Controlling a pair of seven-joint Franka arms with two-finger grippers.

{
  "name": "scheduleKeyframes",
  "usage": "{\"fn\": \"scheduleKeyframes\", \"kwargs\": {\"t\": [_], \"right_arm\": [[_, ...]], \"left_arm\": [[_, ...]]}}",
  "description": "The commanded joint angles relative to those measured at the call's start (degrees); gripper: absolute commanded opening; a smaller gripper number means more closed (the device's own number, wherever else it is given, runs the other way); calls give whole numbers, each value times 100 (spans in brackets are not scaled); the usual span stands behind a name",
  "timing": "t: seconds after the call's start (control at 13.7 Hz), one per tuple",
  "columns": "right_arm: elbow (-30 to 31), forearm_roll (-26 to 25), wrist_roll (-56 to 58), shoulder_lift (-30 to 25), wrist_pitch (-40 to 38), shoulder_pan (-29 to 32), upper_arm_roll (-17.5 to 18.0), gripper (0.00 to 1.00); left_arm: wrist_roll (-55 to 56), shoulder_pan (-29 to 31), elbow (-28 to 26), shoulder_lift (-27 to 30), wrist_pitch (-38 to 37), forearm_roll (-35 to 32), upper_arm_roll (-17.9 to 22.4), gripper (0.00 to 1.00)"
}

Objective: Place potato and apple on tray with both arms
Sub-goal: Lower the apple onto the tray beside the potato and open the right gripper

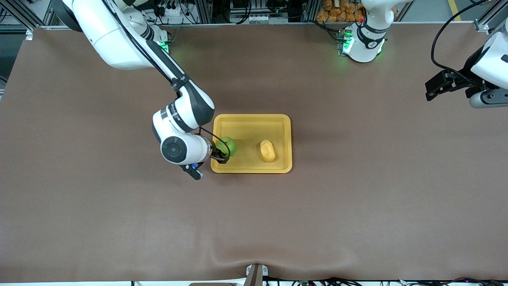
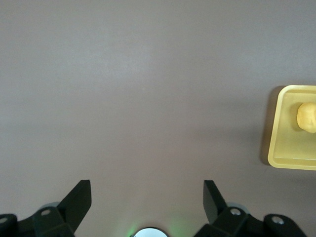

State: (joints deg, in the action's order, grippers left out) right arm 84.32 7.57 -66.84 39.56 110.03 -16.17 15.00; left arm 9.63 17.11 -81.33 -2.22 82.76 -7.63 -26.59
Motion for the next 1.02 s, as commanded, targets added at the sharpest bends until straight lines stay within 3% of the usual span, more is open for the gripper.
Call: {"fn": "scheduleKeyframes", "kwargs": {"t": [0.0,0.22,0.36,0.51,0.73,0.95], "right_arm": [[-240,-1,-66,-177,-438,236,55,100],[-600,-10,-57,-203,-1008,368,38,100],[-872,-10,-39,-229,-1439,526,29,100],[-944,-71,-13,-439,-1642,693,47,100],[-944,-448,319,-712,-1949,834,47,100],[-944,-485,1022,-932,-2363,1123,47,100]], "left_arm": [[-425,100,-85,152,-110,156,-13,100],[-664,170,-128,292,-277,261,57,100],[-656,-380,-251,477,-374,402,695,100],[-647,-1434,-558,722,-366,463,1802,100],[-630,-1911,-953,1047,-269,517,2245,100],[-498,-2518,-1166,1224,-163,517,2825,100]]}}
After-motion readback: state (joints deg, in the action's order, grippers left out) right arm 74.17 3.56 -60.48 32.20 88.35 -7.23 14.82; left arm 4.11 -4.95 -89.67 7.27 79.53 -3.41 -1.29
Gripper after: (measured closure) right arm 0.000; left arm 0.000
